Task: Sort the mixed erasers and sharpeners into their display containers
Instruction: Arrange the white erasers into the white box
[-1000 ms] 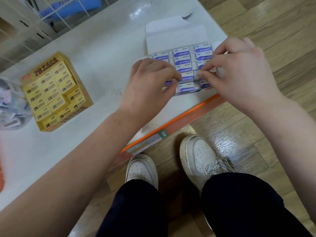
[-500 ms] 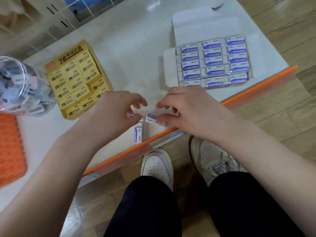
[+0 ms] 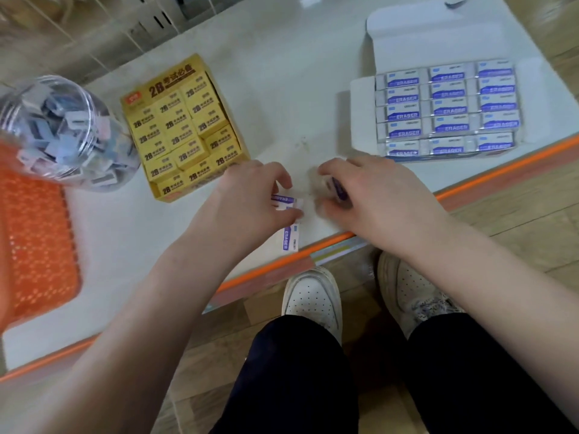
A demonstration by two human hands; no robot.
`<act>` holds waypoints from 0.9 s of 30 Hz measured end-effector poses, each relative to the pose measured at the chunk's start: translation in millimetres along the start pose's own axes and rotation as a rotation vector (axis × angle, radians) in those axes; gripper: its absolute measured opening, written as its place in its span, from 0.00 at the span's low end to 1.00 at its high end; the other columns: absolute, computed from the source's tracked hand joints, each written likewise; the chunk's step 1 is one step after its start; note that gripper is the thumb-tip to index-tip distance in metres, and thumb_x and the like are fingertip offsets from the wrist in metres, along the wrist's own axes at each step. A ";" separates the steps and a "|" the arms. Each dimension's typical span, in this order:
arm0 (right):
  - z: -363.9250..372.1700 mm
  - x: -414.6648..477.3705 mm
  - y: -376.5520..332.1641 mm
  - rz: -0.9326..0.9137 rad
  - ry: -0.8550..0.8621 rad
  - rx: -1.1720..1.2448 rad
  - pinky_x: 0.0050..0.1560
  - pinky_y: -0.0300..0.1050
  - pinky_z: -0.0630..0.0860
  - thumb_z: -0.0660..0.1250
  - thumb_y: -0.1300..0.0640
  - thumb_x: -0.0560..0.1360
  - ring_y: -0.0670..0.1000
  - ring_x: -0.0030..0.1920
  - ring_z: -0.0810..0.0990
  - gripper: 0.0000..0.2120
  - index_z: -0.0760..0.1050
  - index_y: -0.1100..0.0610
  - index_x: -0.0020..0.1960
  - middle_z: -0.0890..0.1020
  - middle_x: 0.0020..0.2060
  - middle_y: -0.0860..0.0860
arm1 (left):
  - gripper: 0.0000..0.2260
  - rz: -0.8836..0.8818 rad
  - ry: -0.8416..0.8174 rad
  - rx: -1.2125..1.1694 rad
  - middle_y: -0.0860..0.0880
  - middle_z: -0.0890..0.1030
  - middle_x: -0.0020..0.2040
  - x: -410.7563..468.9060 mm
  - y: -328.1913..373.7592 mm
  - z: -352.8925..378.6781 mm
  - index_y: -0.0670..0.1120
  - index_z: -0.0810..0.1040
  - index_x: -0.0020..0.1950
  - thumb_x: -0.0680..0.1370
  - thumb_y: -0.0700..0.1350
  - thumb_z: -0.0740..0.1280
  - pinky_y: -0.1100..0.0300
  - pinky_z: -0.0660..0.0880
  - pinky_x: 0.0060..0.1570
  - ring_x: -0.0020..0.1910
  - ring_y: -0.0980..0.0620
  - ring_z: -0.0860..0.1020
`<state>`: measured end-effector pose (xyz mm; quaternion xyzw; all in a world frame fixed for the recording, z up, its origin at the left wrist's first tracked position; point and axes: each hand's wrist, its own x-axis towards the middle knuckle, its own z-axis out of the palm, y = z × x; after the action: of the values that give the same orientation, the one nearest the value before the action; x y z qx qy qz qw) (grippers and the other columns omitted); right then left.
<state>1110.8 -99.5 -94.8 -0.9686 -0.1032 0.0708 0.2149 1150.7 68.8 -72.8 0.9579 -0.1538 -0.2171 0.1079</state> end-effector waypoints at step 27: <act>1.4 -9.4 5.2 0.078 0.107 0.008 0.45 0.48 0.73 0.65 0.44 0.74 0.57 0.47 0.78 0.19 0.78 0.57 0.57 0.77 0.49 0.53 | 0.03 0.223 0.268 -0.288 0.53 0.75 0.49 6.1 1.1 24.6 0.48 0.82 0.46 0.73 0.43 0.71 0.66 0.73 0.47 0.43 0.58 0.75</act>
<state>1102.3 -105.7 -97.4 -0.9734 -0.0532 0.0277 0.2211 1144.7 62.2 -96.5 0.9299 -0.2105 -0.0944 0.2865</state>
